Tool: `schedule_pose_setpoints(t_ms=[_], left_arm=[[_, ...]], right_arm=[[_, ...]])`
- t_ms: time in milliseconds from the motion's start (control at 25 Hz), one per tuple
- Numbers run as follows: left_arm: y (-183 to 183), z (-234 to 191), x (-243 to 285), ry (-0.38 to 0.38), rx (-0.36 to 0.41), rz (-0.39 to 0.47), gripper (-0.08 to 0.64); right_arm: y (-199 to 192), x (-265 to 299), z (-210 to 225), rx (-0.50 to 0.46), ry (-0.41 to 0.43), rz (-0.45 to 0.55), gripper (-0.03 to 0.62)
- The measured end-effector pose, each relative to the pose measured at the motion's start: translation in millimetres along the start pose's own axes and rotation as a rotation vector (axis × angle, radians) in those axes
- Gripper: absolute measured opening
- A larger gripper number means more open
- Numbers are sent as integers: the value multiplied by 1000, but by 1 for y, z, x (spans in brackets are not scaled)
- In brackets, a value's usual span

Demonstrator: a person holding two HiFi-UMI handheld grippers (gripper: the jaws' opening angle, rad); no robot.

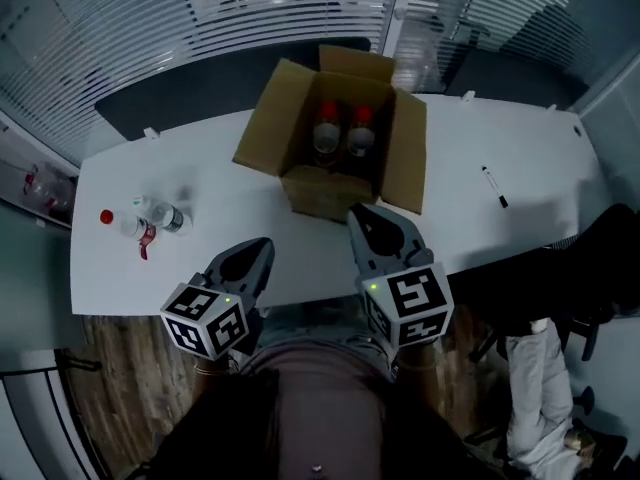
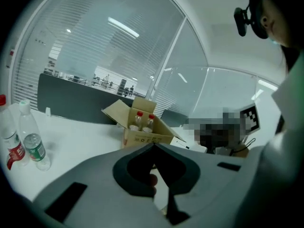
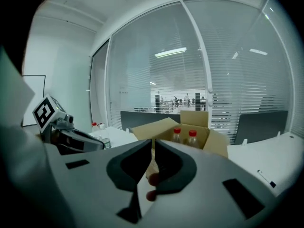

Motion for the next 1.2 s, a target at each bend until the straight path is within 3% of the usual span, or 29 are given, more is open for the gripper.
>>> schedule_pose_setpoints(t_ms=[360, 760, 1200], left_arm=[[15, 5, 16, -94, 57, -72, 6], [26, -4, 30, -141, 75, -115, 6], [34, -37, 33, -102, 42, -117, 6]], right_arm=[[1, -9, 17, 65, -129, -9, 40], [0, 3, 23, 97, -162, -50, 41], [13, 41, 51, 93, -193, -43, 43]])
Point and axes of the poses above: the fingertips, and each gripper's own axes: x forward along the fingers, z to its right, y out of its top, the point moved 2 cm from there along -x, backward along the fingers, and after that the axes turned 6 degrees about -x, right-handed, at the moved point
